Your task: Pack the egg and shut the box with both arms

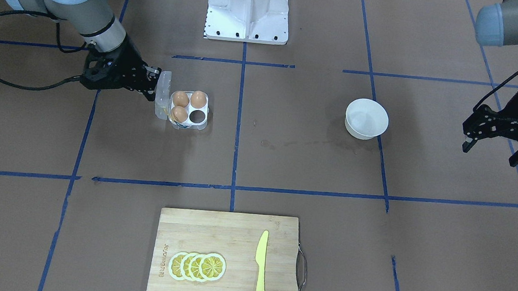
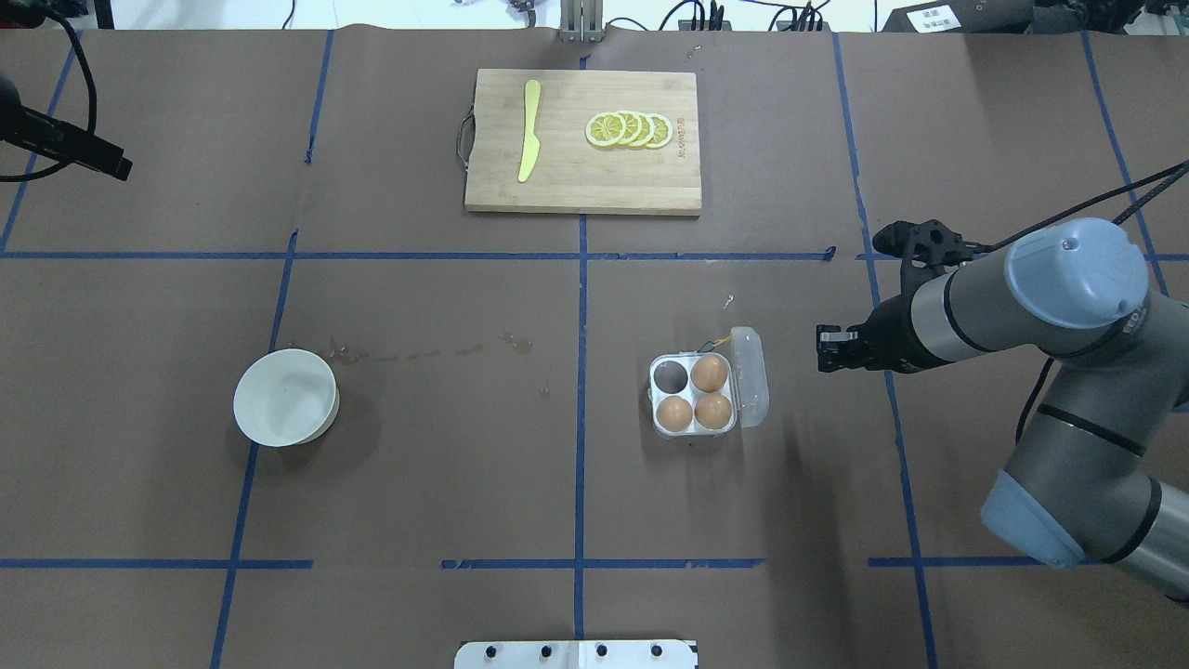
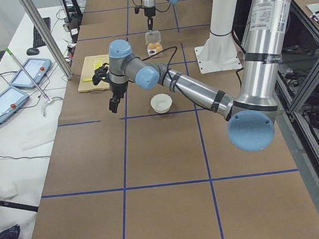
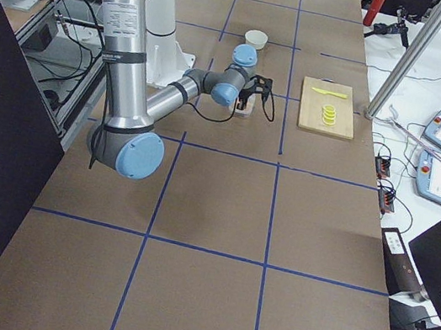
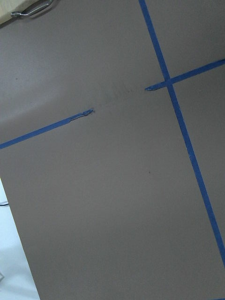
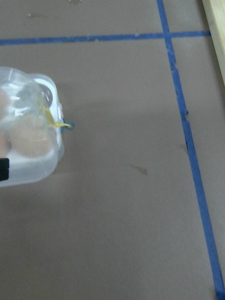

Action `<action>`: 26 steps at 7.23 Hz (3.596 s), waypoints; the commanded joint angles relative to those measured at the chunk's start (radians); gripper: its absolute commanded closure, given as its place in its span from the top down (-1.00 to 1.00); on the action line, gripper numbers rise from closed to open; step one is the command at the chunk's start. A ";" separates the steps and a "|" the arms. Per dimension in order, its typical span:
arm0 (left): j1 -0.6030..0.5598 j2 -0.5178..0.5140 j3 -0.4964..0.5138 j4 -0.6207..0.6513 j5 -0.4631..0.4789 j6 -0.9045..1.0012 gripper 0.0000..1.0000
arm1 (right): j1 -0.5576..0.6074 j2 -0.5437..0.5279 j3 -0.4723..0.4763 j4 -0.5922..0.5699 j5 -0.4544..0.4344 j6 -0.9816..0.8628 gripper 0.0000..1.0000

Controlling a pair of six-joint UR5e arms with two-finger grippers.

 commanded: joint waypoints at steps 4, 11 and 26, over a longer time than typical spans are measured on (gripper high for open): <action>-0.016 0.001 -0.003 0.000 0.001 0.003 1.00 | -0.014 0.110 0.040 -0.134 -0.070 0.045 -1.00; -0.334 0.090 0.095 0.012 -0.126 0.501 1.00 | 0.505 -0.206 -0.005 -0.137 0.235 -0.539 -0.99; -0.367 0.238 0.130 0.242 -0.191 0.431 1.00 | 0.863 -0.275 -0.133 -0.507 0.395 -1.240 1.00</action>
